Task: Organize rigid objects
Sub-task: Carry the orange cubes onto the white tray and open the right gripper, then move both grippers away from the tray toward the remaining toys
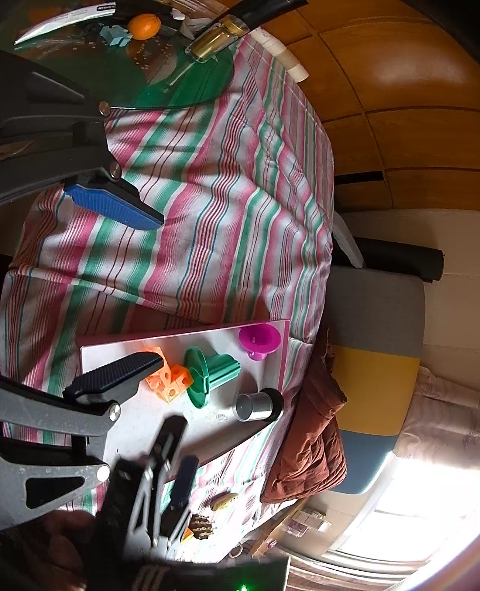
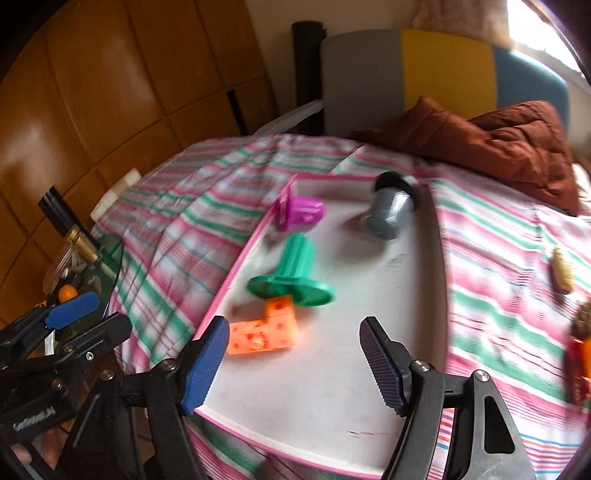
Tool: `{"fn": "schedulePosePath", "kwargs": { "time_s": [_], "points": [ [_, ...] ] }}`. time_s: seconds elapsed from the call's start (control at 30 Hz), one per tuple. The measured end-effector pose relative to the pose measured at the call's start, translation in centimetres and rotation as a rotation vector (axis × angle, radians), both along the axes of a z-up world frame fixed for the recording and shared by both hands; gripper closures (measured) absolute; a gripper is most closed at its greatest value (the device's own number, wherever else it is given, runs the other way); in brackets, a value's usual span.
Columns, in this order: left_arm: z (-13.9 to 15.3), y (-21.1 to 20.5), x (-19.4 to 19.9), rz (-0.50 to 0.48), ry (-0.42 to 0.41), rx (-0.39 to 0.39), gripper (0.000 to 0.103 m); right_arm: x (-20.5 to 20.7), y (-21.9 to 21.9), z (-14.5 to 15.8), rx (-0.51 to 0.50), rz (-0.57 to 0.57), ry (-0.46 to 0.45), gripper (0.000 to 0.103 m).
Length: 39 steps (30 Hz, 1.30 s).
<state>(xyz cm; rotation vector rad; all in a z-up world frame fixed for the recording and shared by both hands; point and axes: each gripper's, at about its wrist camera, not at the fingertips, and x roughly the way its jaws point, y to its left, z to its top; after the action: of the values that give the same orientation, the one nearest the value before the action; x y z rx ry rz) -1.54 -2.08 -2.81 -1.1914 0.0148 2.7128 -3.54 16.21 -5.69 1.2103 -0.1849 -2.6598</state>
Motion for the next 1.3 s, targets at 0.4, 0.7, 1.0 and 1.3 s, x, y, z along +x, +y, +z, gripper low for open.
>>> {"fn": "schedulePosePath", "kwargs": {
  "time_s": [0.4, 0.7, 1.0, 1.3],
  "points": [
    [0.5, 1.6, 0.5, -0.037, 0.004, -0.014, 0.033, 3.1, 7.2, 2.6, 0.011, -0.174, 0.075, 0.028],
    [1.1, 3.2, 0.7, -0.096, 0.017, -0.027, 0.033, 5.1, 13.5, 3.2, 0.029, -0.318, 0.080, 0.027],
    [1.8, 5.6, 0.8, -0.163, 0.033, -0.049, 0.033, 7.7, 20.3, 4.2, 0.103, -0.463, 0.100, 0.024],
    [2.2, 8.9, 0.5, -0.227, 0.031, -0.052, 0.033, 10.6, 27.7, 4.1, 0.157, -0.620, 0.104, 0.024]
  ]
}}
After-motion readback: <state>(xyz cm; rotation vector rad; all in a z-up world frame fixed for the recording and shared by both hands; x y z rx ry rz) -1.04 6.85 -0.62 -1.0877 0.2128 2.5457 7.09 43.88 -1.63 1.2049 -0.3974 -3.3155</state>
